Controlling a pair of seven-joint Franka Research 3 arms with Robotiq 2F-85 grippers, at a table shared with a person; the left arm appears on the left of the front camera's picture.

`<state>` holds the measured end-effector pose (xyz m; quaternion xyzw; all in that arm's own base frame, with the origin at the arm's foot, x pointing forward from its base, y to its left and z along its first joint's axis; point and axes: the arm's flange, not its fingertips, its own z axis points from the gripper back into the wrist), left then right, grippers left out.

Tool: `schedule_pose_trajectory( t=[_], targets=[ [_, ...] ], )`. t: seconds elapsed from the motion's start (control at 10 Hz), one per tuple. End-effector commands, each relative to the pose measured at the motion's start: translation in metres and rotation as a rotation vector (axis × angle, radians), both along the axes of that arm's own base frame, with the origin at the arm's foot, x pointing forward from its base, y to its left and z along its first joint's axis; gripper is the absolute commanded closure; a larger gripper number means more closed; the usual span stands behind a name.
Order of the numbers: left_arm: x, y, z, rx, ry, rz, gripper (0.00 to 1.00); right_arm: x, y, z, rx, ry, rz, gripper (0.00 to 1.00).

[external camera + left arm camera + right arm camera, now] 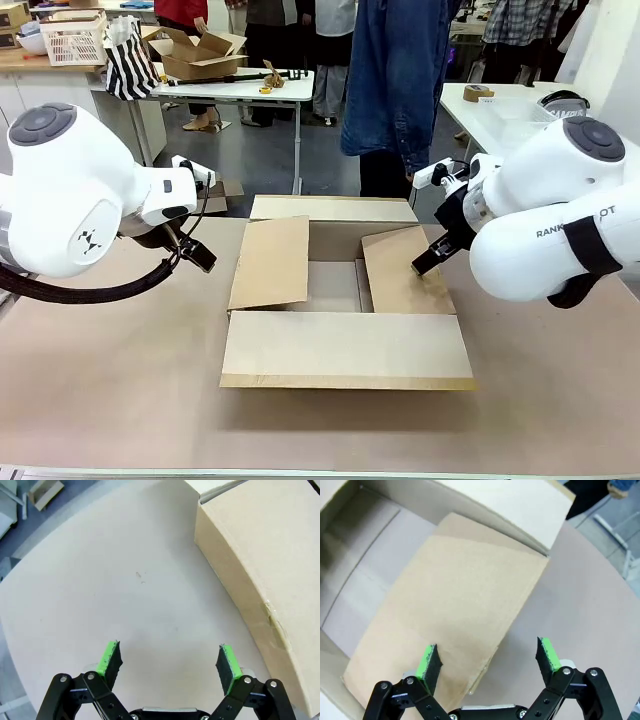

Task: Pack the gift set into the box.
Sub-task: Place both hands on the side flaps of the Package Box and spread them outward.

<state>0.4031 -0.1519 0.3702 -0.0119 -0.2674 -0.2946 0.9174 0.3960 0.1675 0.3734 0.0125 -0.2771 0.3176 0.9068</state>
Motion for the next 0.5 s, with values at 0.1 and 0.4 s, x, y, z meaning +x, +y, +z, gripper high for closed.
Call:
schedule_pose_trajectory(
  t=[0.1,0.4],
  targets=[
    [0.0001,0.0003,0.0002,0.0,0.0,0.0,0.0,0.0,-0.0001,0.0,0.0,0.0,0.0,0.0],
    [0.0001,0.0003,0.0002,0.0,0.0,0.0,0.0,0.0,-0.0001,0.0,0.0,0.0,0.0,0.0]
  ],
)
